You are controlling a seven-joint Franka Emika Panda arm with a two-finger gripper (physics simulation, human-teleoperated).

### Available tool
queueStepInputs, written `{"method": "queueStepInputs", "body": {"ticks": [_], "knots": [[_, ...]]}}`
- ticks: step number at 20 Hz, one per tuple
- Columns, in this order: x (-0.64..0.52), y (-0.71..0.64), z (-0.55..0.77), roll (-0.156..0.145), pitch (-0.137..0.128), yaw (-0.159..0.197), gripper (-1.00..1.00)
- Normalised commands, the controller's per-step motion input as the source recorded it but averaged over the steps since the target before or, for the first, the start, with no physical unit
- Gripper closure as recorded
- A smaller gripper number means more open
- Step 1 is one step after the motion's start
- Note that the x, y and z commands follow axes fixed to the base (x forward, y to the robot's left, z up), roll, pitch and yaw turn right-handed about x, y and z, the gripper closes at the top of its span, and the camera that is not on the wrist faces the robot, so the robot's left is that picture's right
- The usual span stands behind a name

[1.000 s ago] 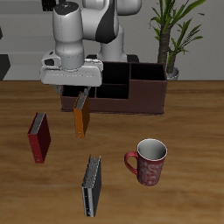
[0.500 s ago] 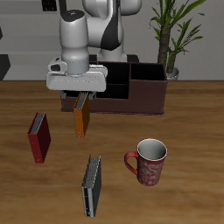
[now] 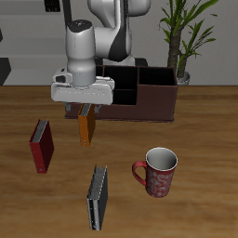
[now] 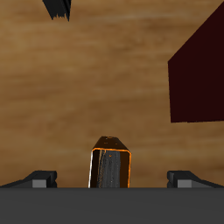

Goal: Place the orange book into the back desk caddy's left compartment and place the red mug into the back desk caddy's right compartment

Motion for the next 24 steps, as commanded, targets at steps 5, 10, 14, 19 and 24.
{"method": "queueStepInputs", "body": {"ticks": [5,10,14,19,24], "knots": [[0.00,0.03,-0.27,-0.006,0.030,-0.003,-1.00],[0.01,0.00,-0.18,-0.004,0.037,-0.014,-1.00],[-0.01,0.04,-0.13,-0.007,0.019,0.006,1.00],[-0.03,0.03,-0.04,0.003,0.011,-0.024,1.00],[-0.05,-0.02,0.05,0.007,-0.001,-0.018,1.00]]}}
